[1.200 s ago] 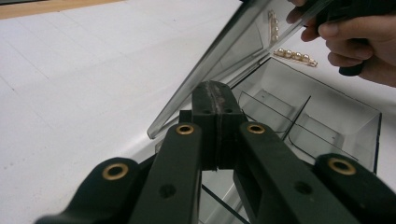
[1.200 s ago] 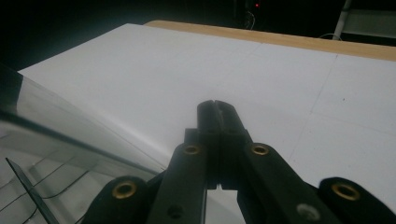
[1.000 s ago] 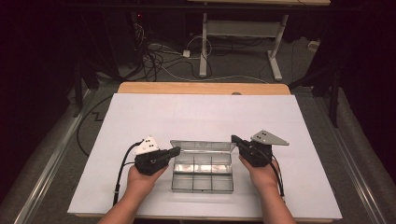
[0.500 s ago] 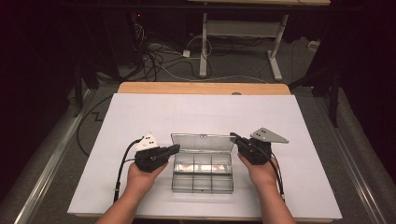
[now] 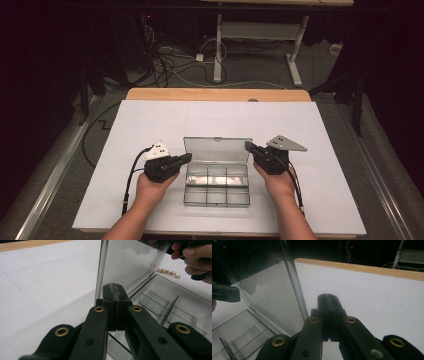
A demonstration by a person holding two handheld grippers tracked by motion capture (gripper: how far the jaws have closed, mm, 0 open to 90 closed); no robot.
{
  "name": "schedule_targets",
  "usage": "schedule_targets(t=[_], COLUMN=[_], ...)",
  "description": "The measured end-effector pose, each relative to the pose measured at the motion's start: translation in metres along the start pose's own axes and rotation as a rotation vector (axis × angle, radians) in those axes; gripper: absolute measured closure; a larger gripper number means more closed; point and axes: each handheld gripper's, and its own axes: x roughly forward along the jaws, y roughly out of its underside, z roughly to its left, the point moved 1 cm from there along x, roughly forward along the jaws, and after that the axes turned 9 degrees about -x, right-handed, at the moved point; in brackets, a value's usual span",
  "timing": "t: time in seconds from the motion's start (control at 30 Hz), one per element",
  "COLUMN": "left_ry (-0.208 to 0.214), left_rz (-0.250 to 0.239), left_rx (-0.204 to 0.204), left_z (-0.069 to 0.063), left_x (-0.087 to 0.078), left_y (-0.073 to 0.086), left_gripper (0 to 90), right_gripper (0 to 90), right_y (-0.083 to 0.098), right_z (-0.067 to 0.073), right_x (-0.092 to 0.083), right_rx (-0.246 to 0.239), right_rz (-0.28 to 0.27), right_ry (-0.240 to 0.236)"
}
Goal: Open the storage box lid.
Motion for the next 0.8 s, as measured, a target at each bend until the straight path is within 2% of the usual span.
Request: schedule_targets(t=[0.17,0.37,0.67,0.8], left_ry=[-0.024,-0.061,-0.081,-0.070], left_rz=[-0.008,-0.024,-0.025,-0.031], left_rx=[0.012,-0.032,-0.043,-0.061], left_z=[0.002,0.017,0.027,0.030], left_x=[-0.009,-0.015,-0.003,0.003], left_y=[0.003,0.006,-0.011,-0.018], left_gripper=[87.7,87.7,87.7,87.7], right_gripper=[90.0,90.0,90.0,90.0], right_y=[-0.001,0.000,0.001,0.001], right_z=[-0.001,-0.001,-0.001,-0.002], right_x=[0.002,0.003,0.005,0.005], right_rx=[0.003,0.008,0.018,0.018], right_rz=[0.001,0.002,0.006,0.007], right_ry=[0.003,0.003,0.004,0.007])
